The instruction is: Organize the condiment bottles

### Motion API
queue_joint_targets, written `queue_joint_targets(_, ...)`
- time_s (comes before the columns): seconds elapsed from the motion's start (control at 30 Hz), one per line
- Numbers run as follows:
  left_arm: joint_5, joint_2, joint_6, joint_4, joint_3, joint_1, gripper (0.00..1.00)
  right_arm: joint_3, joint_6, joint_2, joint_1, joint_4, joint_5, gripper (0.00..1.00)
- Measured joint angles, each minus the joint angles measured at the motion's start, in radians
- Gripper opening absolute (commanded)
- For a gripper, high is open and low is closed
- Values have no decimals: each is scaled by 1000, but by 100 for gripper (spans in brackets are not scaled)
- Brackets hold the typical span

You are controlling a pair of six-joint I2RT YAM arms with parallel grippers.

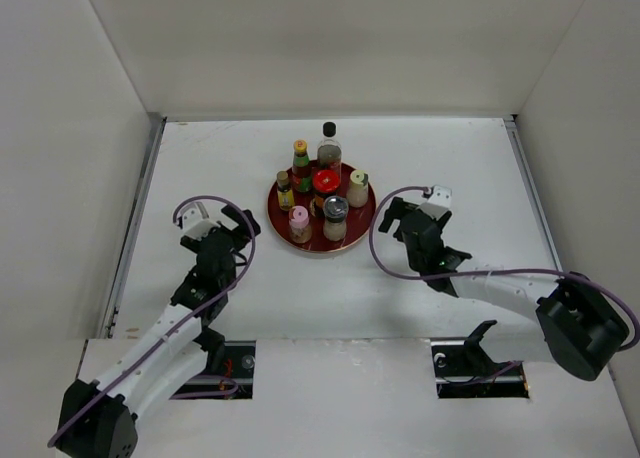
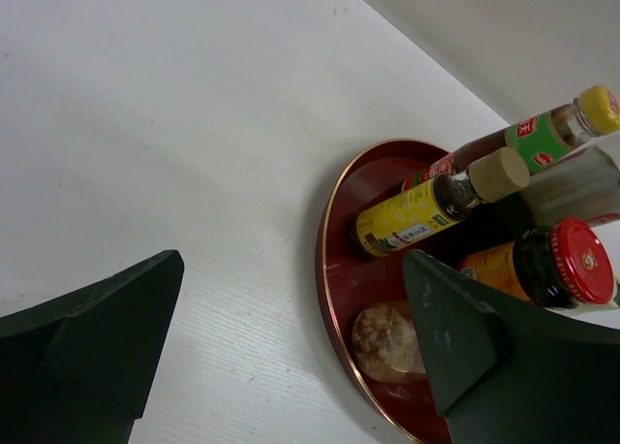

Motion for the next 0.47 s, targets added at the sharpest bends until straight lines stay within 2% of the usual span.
queue_joint_targets(0.47,0,52,-1,53,-23,-8,100,1,-5,3,-24,0,0,100)
